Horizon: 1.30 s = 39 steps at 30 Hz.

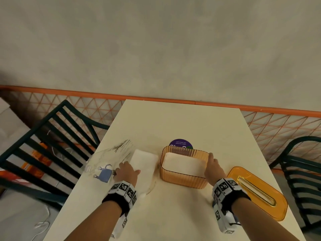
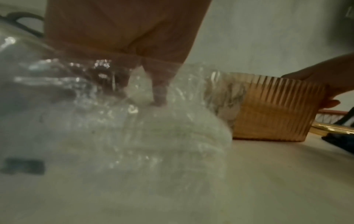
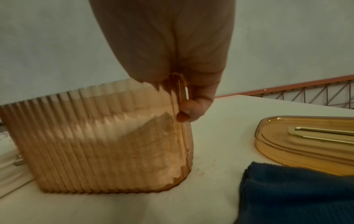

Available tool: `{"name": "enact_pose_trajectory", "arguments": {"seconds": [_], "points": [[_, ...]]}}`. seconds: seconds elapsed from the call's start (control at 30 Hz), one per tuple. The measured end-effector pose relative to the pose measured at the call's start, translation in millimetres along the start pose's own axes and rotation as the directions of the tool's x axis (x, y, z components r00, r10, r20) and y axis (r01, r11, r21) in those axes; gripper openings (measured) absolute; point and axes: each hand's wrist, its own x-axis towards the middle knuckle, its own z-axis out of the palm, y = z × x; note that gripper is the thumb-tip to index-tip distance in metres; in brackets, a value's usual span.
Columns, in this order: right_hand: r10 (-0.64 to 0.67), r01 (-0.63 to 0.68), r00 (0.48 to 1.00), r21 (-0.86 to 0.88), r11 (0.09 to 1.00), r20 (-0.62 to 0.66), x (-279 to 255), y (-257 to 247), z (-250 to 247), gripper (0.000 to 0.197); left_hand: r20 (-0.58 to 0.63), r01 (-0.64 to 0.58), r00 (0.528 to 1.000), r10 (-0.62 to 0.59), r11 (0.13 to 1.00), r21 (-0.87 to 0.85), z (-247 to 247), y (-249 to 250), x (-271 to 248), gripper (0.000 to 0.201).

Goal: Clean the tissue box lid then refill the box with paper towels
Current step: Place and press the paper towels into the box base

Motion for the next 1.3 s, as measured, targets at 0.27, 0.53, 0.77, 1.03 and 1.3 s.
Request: {"name": "enact_pose_trajectory", "arguments": {"seconds": [0.27,0.53,0.77,1.03,1.3], "points": [[0.044,-0.044,0.999,0.021,0.999,-0.022,-1,2,4,0.063,-0.172,-0.108,0.977,0.130,0.985,0.135,4,1,-9,0.049],[0.059,-0.059,0.998,0.001,0.998,-0.016,-3,-1,3,0.064,0.071,0.031,0.997,-0.020,0.988,-0.150,-5,2,10,0.069],[0.063,-0.063,0.998,0.024,0.998,-0.017,-2,-1,4,0.061,0.182,0.040,0.983,-0.031,0.998,-0.050,-22,6,22,0.052],[0.059,-0.059,0.998,0.019,0.998,-0.014,-5,-2,2,0.061,0.137,-0.017,0.990,0.033,0.993,-0.121,-17,11,13,0.052],[0.063,-0.061,0.996,-0.029,0.998,0.063,-3,-2,-9,0.055,0.198,-0.110,0.952,0.233,0.865,-0.490,-56,8,-2,0.037]]}}
